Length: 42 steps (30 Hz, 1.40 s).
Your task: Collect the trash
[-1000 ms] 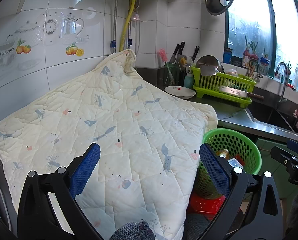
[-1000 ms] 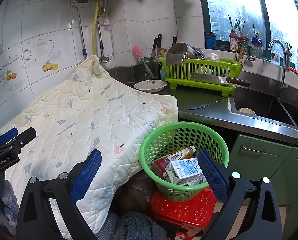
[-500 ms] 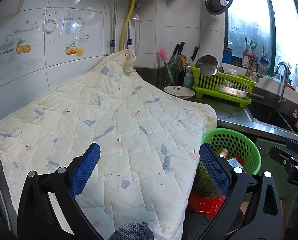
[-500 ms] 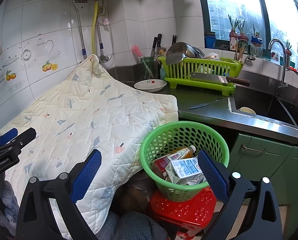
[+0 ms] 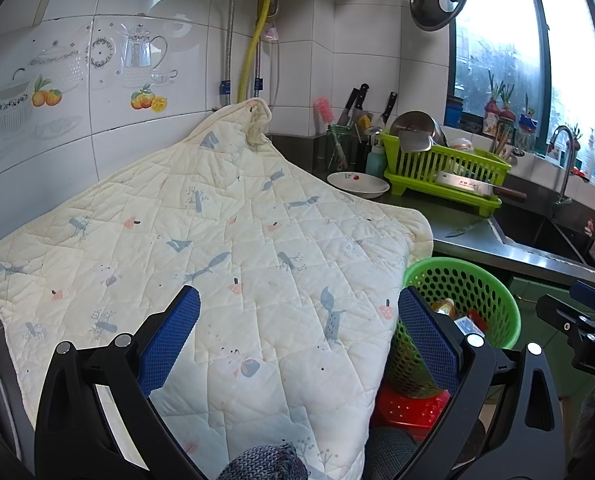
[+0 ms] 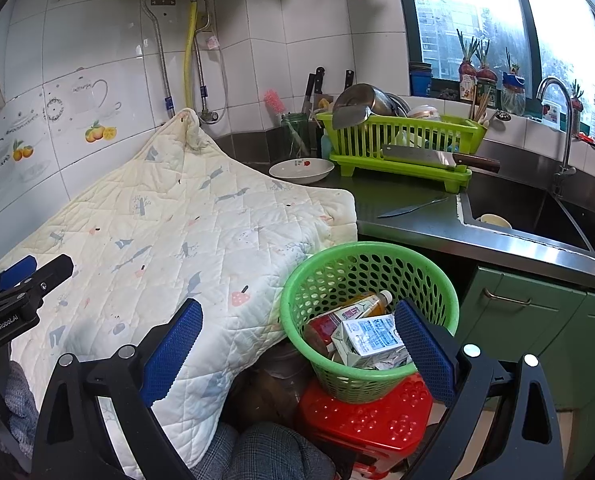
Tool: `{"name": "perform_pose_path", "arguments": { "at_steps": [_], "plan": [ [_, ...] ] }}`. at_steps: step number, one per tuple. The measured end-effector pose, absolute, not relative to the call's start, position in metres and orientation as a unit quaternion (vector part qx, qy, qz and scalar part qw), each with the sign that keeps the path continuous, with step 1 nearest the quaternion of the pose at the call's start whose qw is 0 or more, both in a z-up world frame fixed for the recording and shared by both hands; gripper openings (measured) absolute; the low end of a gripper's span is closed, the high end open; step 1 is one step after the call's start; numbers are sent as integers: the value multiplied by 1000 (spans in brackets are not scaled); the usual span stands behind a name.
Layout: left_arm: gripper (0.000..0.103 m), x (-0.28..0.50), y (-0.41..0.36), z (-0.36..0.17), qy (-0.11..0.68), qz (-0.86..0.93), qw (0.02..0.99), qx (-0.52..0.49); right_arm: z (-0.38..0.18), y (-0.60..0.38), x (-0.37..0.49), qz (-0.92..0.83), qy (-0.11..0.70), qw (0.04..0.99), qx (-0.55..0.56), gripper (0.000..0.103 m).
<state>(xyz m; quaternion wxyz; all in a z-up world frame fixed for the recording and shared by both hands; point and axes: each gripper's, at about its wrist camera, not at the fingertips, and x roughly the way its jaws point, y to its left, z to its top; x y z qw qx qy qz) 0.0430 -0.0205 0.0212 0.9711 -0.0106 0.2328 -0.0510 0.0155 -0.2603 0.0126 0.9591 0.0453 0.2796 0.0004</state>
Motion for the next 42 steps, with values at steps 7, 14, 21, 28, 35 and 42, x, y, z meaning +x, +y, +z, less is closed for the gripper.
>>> {"name": "perform_pose_path", "arguments": {
  "at_steps": [7, 14, 21, 28, 35, 42],
  "plan": [
    [98, 42, -22, 21, 234, -50, 971, -12, 13, -259, 16, 1, 279, 959, 47, 94],
    [98, 42, -21, 21, 234, -50, 971, -13, 13, -258, 15, 1, 279, 959, 45, 94],
    [98, 42, -23, 20, 234, -49, 971, -12, 13, -256, 15, 0, 279, 959, 46, 94],
    [98, 42, -22, 20, 234, -49, 971, -14, 13, -254, 15, 2, 280, 959, 45, 94],
    [98, 43, -23, 19, 234, -50, 971, -13, 13, -252, 16, 2, 280, 959, 46, 94],
    [98, 42, -21, 20, 231, -45, 972, -14, 13, -251, 16, 3, 281, 959, 46, 94]
  ]
}}
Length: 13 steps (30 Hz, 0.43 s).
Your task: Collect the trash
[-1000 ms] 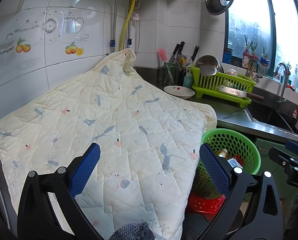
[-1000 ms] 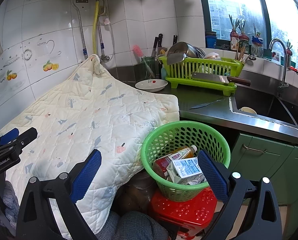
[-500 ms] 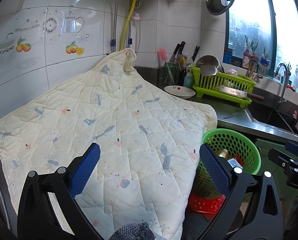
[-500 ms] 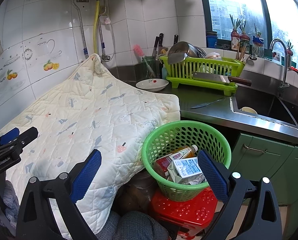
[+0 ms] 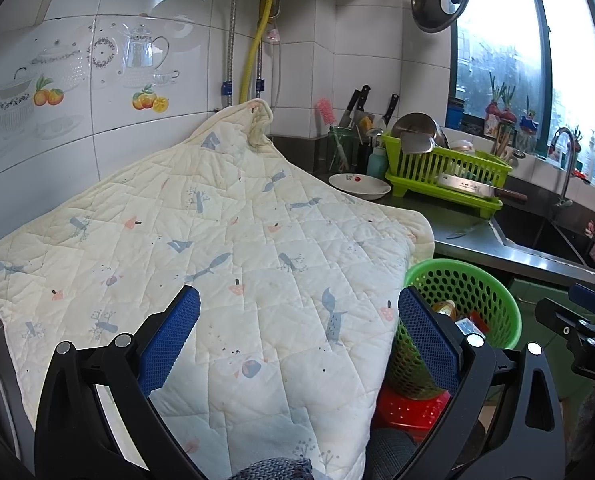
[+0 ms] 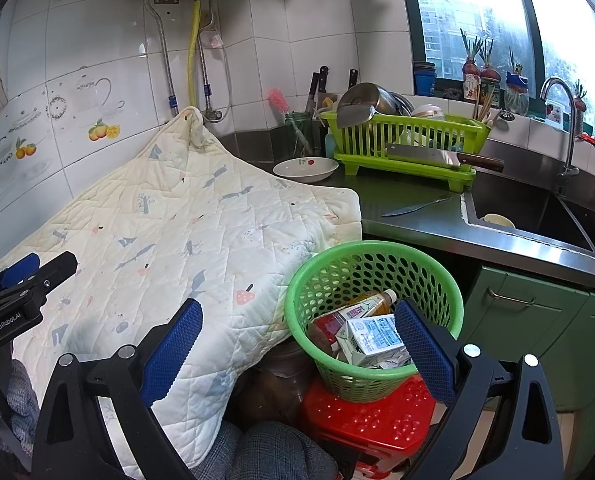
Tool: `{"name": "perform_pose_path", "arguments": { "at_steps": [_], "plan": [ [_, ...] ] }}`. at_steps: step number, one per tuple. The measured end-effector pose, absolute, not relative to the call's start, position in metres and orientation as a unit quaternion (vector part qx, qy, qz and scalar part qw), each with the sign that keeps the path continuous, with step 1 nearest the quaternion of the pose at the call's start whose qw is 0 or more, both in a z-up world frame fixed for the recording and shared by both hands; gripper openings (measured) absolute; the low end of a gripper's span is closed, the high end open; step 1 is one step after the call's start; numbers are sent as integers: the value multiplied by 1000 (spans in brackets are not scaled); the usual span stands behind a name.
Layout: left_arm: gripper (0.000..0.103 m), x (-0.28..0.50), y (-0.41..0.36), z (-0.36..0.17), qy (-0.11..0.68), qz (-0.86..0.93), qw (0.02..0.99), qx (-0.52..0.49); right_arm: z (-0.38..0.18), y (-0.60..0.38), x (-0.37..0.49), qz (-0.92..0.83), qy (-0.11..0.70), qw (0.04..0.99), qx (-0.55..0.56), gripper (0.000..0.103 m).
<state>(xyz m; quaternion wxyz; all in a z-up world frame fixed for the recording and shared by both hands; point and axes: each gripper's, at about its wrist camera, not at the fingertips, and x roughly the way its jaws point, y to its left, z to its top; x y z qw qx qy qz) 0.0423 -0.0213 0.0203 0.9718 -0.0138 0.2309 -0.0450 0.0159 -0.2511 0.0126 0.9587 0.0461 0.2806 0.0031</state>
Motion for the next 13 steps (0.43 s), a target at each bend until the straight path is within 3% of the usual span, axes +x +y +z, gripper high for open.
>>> {"name": "perform_pose_path", "arguments": {
  "at_steps": [13],
  "plan": [
    [98, 42, -23, 20, 234, -45, 971, -15, 12, -250, 16, 2, 280, 959, 47, 94]
  ]
}}
